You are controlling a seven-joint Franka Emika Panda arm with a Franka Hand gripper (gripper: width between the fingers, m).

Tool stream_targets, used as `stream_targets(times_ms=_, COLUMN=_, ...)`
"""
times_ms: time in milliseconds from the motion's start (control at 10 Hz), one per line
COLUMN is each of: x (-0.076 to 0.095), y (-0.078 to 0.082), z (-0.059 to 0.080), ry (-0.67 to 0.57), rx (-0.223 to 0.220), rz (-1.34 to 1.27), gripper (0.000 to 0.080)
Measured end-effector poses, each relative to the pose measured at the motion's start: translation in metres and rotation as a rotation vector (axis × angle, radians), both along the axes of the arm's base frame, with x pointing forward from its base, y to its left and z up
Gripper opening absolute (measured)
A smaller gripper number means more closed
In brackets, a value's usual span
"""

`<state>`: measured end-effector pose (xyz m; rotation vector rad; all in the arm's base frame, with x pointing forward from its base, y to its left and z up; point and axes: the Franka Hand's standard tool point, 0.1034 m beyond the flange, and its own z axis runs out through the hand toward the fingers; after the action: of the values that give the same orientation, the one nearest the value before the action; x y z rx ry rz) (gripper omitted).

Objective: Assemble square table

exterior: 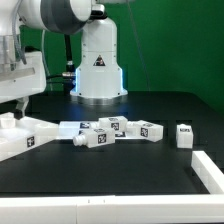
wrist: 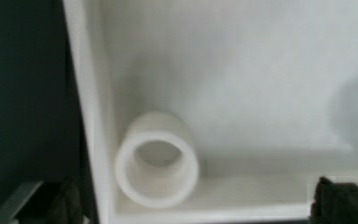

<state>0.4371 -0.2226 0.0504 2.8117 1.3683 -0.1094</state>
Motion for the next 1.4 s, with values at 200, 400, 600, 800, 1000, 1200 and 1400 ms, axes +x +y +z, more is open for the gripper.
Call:
stream_targets(times_ms=200, x=-0.006, y=-0.012, z=-0.016, ry=0.03, rx=-0.004, rz=0.021, gripper=0.0649)
stream_targets(times_ms=400, x=-0.02, y=-0.018, z=-0.032, ry=0.067, rx=0.0, rz=-0.002, gripper=0.0649)
stream_targets(times_ms=600, x=-0.022, y=-0.016, z=-0.036, ry=0.093, rx=0.012, rz=-0.018, gripper=0.0649)
stream_targets(times_ms=800, x=-0.023, y=-0.016, z=-0.037, ry=0.096, rx=0.012, rz=-0.02, gripper=0.0532)
stream_targets(times_ms=1000, x=-0.023, y=-0.016, z=-0.037, ry=0.096, rx=0.012, rz=-0.02, gripper=0.0398)
stream_targets(times_ms=1200, x=-0.023, y=-0.017, z=-0.037, ry=0.096, rx=0.012, rz=-0.02, gripper=0.0073)
stream_targets(times_ms=1400, x=-0.023, y=-0.017, z=-0.036, ry=0.095, rx=0.01, rz=-0.041, gripper=0.0055)
